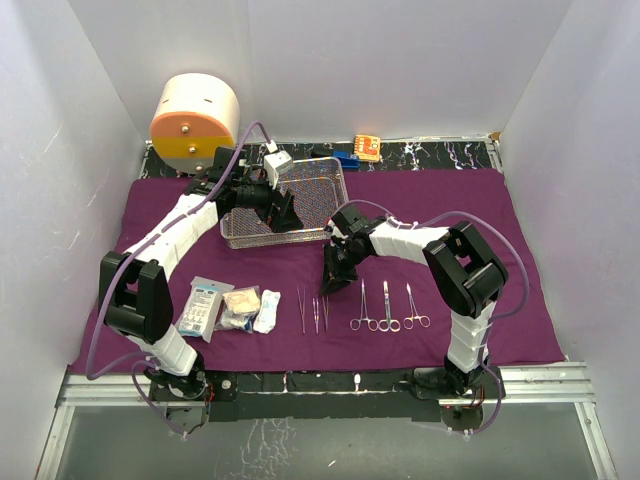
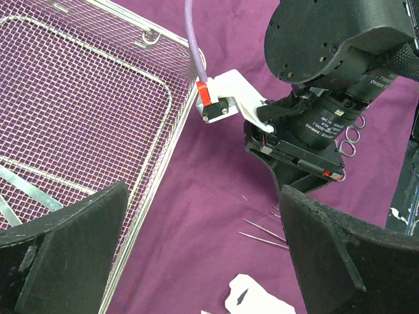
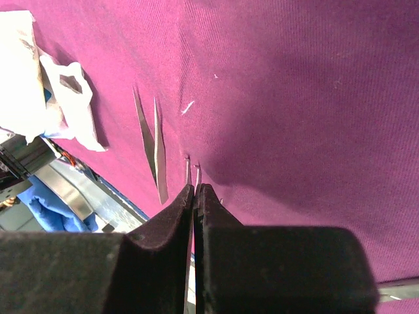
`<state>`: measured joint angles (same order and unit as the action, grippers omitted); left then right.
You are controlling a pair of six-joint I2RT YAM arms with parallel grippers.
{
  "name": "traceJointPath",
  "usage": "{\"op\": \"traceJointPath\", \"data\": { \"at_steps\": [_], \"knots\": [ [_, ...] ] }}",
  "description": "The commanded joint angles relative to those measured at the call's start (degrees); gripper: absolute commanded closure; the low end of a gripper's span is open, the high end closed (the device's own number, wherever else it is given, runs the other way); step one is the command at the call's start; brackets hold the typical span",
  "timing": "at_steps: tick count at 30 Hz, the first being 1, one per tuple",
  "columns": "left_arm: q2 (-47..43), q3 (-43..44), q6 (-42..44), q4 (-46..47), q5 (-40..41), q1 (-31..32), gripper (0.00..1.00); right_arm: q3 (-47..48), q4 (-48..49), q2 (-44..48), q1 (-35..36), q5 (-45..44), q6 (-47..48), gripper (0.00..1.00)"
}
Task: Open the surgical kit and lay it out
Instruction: Place the medical item in the surgical kit.
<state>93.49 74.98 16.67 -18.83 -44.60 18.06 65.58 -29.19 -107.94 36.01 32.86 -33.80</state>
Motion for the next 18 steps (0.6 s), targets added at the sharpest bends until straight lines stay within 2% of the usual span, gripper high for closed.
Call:
{"op": "traceJointPath", "data": {
  "at_steps": [1, 18],
  "knots": [
    [-0.6, 0.6, 0.1, 0.1, -1.7, -0.3, 0.02, 0.8, 0.9, 0.7, 0.0, -0.6, -2.1, 1.00],
    [-0.8, 0.4, 0.1, 0.4, -1.6, -0.4, 0.02, -0.3, 0.2, 2.1, 1.5, -4.7, -1.0, 1.00]
  ]
}}
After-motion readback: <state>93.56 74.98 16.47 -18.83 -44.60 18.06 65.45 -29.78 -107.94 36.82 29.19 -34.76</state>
